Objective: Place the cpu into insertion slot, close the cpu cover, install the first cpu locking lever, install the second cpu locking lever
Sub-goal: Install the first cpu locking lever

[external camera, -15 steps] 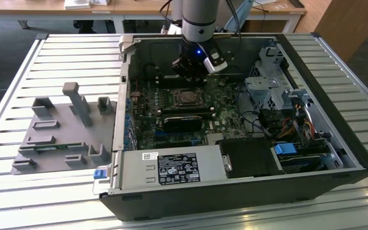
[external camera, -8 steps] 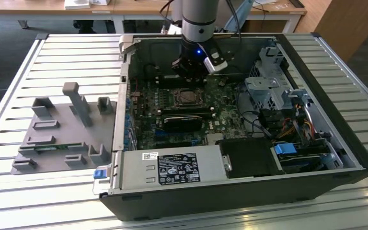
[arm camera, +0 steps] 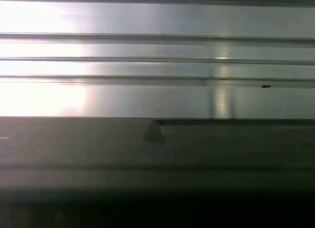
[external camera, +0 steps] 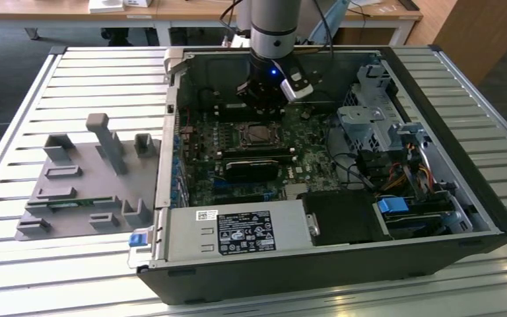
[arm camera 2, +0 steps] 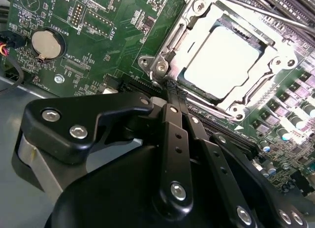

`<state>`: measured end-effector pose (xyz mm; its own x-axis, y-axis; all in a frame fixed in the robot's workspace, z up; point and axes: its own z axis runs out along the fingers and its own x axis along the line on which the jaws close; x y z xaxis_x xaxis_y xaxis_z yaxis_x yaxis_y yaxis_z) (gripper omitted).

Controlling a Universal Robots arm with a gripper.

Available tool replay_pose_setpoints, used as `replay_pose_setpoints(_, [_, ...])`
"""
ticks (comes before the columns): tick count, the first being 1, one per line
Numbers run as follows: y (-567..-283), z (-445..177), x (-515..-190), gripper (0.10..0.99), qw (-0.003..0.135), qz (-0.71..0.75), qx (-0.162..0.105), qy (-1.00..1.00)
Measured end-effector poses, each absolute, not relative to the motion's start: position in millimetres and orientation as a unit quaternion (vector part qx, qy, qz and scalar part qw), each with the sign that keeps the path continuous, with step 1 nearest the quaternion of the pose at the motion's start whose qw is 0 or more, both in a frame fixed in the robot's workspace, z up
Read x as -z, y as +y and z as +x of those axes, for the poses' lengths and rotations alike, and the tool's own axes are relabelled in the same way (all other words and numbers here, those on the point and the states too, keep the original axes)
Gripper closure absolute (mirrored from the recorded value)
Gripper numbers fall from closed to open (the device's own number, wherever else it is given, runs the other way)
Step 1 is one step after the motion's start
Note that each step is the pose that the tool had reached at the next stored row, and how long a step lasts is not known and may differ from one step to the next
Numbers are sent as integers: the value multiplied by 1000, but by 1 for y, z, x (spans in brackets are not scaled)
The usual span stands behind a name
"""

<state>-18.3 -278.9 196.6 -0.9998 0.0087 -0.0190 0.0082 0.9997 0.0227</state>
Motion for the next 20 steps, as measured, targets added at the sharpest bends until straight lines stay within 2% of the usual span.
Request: replay_pose_setpoints(20, [-281, -18, -208, 980, 10, 4, -12, 1000])
